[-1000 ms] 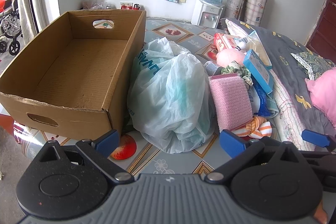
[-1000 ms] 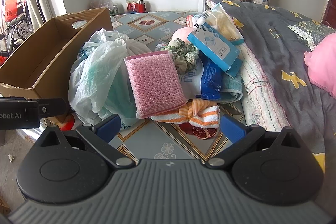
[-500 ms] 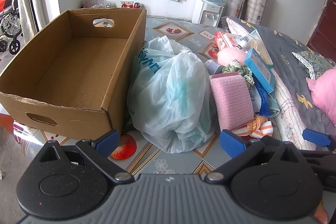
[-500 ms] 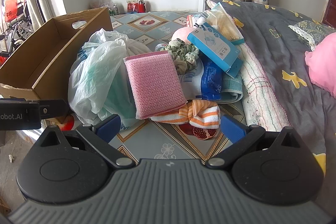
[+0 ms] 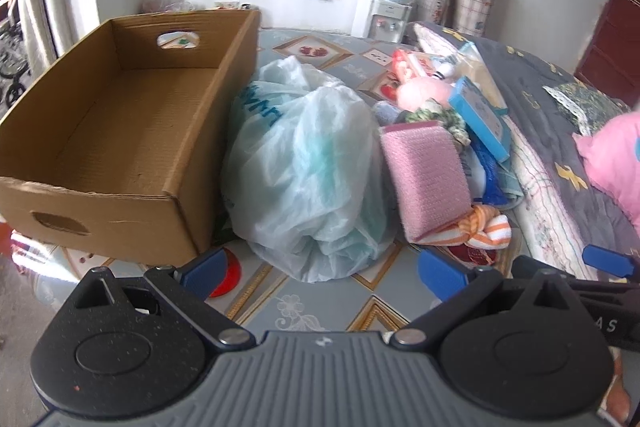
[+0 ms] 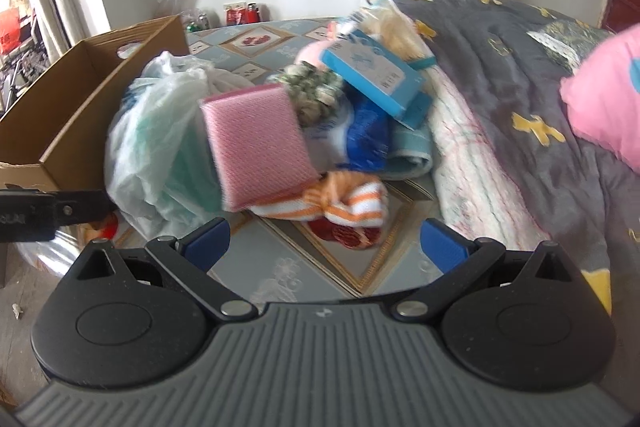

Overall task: Organize soft objects
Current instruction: 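Reach the right gripper to the pink mesh sponge pad and grasp it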

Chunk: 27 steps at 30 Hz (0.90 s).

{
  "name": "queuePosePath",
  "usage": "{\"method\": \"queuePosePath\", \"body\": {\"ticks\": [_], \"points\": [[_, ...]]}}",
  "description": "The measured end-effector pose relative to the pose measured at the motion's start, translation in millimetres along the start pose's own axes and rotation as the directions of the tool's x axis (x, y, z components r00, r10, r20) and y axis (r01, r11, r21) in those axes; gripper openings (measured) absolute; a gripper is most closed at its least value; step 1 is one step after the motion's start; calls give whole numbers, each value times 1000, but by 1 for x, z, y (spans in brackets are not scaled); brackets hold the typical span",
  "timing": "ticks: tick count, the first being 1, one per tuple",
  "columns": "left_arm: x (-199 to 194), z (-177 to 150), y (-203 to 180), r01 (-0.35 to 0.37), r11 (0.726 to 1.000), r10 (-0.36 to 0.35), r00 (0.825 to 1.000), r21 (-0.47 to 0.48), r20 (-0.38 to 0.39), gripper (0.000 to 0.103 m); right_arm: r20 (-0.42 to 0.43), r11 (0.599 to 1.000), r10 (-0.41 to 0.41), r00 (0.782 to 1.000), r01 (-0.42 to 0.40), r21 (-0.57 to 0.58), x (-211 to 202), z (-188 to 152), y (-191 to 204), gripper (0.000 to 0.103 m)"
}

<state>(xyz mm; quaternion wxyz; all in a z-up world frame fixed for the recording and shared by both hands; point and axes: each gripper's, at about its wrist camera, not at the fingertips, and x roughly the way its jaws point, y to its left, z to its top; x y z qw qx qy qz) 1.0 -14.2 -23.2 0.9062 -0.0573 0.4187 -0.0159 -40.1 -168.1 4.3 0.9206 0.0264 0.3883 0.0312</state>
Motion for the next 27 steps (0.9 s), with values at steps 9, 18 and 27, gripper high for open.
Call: {"method": "queuePosePath", "body": {"ticks": [9,18,27], "points": [[9,-8,-16,153,986,-158,985,73,63,102,71,994,55,996,-61,85,-2,-4,-54,102],[29,7,-50,191,958,-223,965,214,140,83,87,940,333,939,-338,41,41,58,-58,95],[79,27,-67,182,952,-194,981,246,25,65,-32,874,485,874,-485,-23,110,78,-40,65]]}}
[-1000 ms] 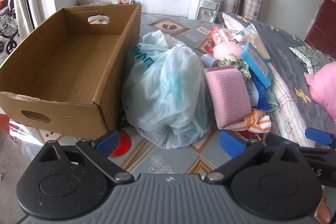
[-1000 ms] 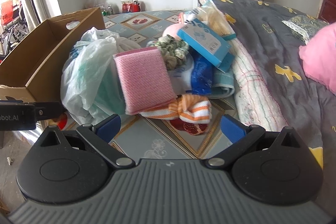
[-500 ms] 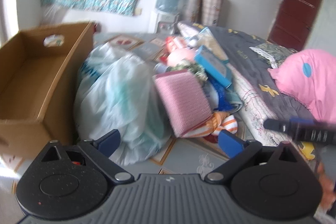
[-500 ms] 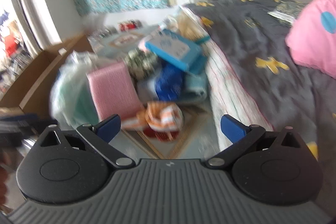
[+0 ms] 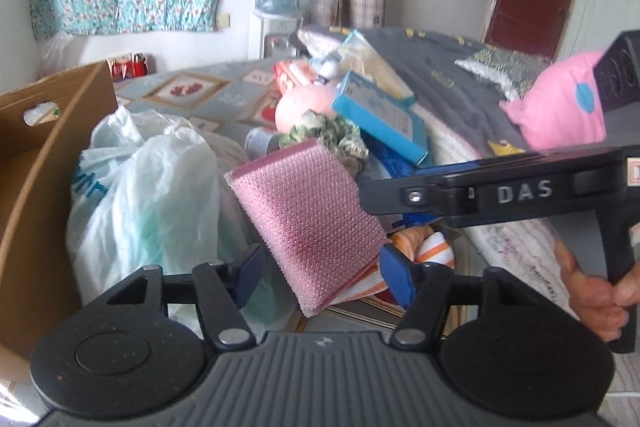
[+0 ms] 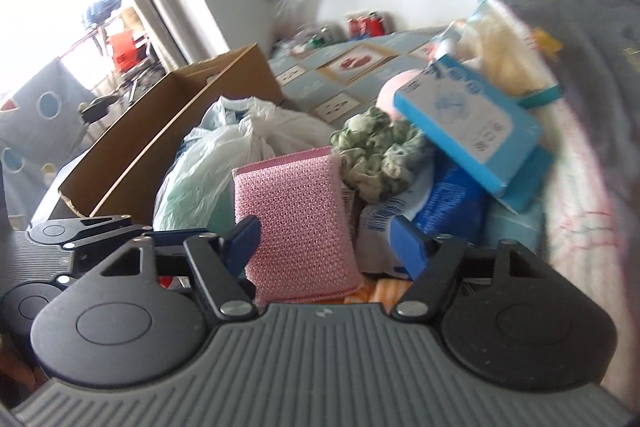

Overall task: Organize soft objects
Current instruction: 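Reach the right gripper to the pink mesh sponge pad and grasp it, then carry the pink sponge pad with the right gripper into the cardboard box and release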

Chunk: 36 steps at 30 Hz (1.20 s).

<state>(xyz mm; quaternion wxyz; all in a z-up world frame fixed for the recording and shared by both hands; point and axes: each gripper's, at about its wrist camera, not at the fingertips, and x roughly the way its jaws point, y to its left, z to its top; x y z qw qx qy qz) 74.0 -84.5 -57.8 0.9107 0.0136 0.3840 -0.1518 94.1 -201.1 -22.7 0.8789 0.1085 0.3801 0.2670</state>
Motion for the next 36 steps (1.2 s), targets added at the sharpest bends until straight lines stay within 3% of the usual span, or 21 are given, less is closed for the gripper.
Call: {"method": "queuePosePath", "body": {"ticks": [5,10,15,27,36], "points": [[20,2,1,-4,1000,4,998,0,-68,66,-39,996,76,996,-74,51,23,1,-14,59],[30,4,1,-2,1000,2,996,-4,-90,65,-67,985,138,988,-129,117,39,-5,-21,51],[25,6,-1,-1,1000,1,997,0,-83,65,-46,983,125,991,-117,143,28,-7,-16,50],[-27,10,-19,5,999,-6,1000,46,24,68,-9,972,116,993,-111,209,-28,-6,13,50],[-82,7,-15,-8,999,3,991,41,135,68,33,980,129,991,-133,147,-62,4,63,50]]}}
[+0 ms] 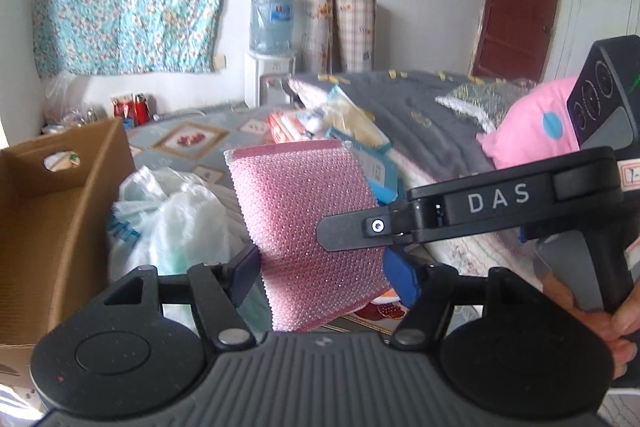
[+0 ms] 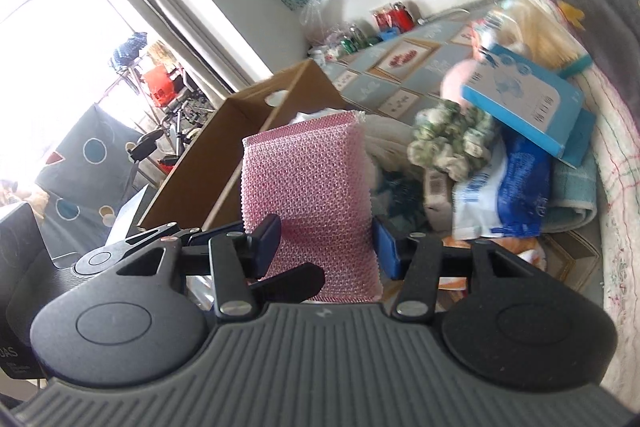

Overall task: Organize soft objects
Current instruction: 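Carry the pink sponge pad with the right gripper into the cardboard box and release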

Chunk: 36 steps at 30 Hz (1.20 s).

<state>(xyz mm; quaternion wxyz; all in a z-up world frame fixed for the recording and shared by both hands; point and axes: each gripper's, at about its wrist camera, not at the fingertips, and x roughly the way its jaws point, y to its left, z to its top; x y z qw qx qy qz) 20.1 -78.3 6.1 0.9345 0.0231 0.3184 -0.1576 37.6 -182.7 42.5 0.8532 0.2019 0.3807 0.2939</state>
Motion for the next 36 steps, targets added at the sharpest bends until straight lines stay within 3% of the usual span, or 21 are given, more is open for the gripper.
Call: {"method": "queuePosePath", "body": {"ticks": [9,19,28,36], "points": [[-52,5,33,-76,996,80,992,-45,92,68,-8,993,79,997,-80,-90,8,14,66,50],[-89,20,101,-212,968,226,969,-135,100,68,-100,969,189,977,-202,-143,64,46,140,50],[-89,50,185,-301,934,313,949,-194,33,68,-235,960,229,945,-260,-107,156,94,188,51],[-45,74,280,-313,918,299,950,-242,-94,68,-319,977,192,928,-213,-33,261,137,188,52]]}}
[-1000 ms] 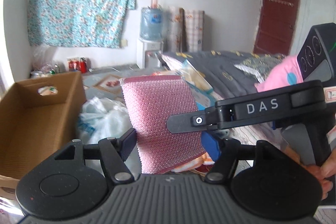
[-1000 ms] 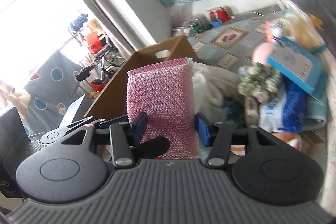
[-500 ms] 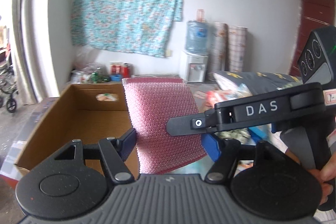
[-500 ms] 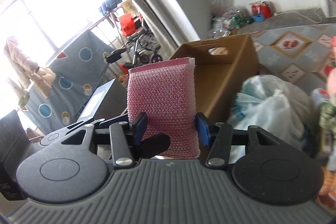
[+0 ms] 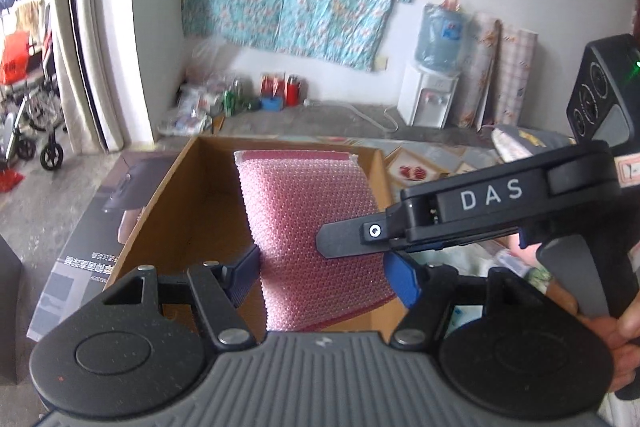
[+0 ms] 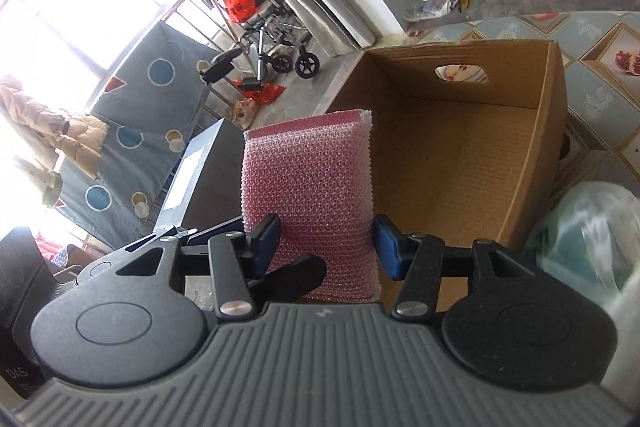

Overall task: Organize soft objects
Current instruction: 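Carry the pink sponge pad with the right gripper into the cardboard box and release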

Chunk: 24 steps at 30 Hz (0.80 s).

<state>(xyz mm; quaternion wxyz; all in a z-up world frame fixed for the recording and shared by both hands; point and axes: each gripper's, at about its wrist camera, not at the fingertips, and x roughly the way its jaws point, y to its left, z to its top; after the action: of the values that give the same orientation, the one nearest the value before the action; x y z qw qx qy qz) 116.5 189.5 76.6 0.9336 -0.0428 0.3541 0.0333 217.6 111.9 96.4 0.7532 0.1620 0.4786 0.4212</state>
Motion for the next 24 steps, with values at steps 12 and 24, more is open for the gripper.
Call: {"method": "queuePosePath", "body": {"ticks": [12,24], "points": [[134,21,38,80,996,-88,958,-40,-274,69,40,989,-142,989,141,35,31,43,-77,56],[185,0,41,83,996,-77,875,-8,-478,63,101,990,-133,986,129,49,-35,-9,-118,56]]}}
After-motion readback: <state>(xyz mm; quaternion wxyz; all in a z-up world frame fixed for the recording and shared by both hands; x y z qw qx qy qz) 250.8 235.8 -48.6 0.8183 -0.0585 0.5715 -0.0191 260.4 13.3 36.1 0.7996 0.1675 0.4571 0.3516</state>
